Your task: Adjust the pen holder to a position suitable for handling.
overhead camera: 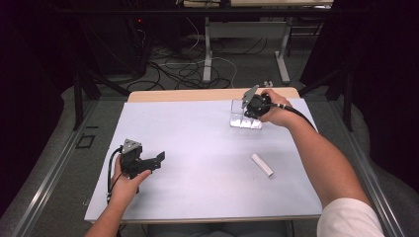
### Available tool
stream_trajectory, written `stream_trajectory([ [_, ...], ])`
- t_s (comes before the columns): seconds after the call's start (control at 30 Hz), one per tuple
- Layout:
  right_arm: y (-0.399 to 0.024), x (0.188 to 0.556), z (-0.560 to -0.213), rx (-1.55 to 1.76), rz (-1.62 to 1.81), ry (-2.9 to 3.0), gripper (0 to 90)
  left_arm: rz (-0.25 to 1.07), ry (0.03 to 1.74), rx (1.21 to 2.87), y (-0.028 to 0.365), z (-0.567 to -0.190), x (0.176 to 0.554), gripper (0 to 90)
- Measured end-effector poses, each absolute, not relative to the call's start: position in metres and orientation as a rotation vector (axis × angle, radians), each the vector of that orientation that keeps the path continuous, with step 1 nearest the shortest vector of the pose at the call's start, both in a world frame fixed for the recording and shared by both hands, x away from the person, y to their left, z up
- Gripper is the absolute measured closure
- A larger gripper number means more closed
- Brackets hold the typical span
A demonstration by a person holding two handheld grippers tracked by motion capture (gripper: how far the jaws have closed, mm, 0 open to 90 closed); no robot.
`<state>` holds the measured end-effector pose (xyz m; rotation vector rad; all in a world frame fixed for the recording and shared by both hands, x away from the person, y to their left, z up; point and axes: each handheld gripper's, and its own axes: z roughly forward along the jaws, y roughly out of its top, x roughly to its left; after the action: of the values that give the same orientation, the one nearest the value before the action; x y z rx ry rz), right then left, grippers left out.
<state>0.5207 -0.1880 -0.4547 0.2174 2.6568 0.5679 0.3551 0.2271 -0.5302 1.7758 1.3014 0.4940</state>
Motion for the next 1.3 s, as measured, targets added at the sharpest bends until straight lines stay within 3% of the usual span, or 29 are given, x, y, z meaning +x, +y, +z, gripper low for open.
stream_trajectory([
  [0.8,-0.097,0.48,-0.453,0.021,0.699,2.802,88.7,0.495,1.298,1.779,0.227,-0.53,0.355,5.5],
  [1.3,-0.09,0.482,-0.452,0.017,0.719,2.841,88.4,0.489,1.3,1.784,0.227,-0.53,0.355,5.6],
])
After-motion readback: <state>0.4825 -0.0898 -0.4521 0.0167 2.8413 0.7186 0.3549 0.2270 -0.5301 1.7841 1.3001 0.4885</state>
